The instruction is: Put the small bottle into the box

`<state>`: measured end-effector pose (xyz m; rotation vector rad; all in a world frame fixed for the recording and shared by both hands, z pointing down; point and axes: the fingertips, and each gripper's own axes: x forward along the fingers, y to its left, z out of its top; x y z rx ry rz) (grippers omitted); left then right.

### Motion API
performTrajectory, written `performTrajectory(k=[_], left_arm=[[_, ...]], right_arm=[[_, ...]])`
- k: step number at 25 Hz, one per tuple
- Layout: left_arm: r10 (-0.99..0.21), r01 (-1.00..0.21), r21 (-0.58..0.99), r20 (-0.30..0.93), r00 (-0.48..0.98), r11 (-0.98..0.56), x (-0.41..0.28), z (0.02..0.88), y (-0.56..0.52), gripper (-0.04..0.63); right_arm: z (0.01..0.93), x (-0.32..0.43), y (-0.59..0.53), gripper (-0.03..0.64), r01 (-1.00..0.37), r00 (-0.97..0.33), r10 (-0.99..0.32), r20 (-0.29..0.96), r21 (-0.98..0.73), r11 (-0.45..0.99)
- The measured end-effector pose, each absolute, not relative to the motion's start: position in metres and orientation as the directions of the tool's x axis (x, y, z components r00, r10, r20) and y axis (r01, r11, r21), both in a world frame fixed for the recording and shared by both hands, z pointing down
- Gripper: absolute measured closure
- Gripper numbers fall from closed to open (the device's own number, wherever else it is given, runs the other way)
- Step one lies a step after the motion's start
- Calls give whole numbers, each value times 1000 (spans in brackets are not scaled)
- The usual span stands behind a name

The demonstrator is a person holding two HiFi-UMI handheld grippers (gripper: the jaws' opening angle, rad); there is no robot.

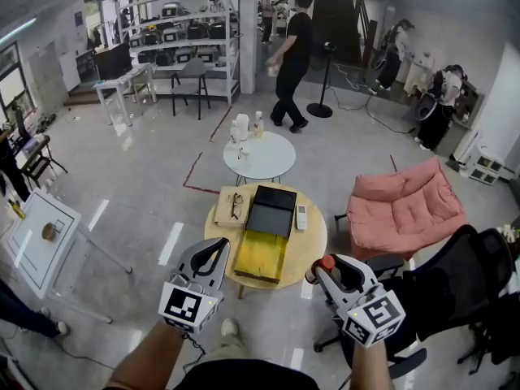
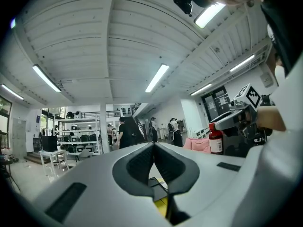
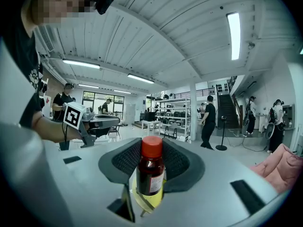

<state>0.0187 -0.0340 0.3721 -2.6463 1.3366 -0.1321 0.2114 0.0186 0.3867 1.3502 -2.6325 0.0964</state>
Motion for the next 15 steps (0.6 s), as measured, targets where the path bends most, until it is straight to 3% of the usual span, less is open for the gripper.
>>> performTrajectory(k=[15], left_arm=[[-757, -737, -193, 47, 652, -647, 22, 394, -124, 578]], right_arm=[[395, 216, -61, 469, -862, -494, -844, 209, 11, 507]])
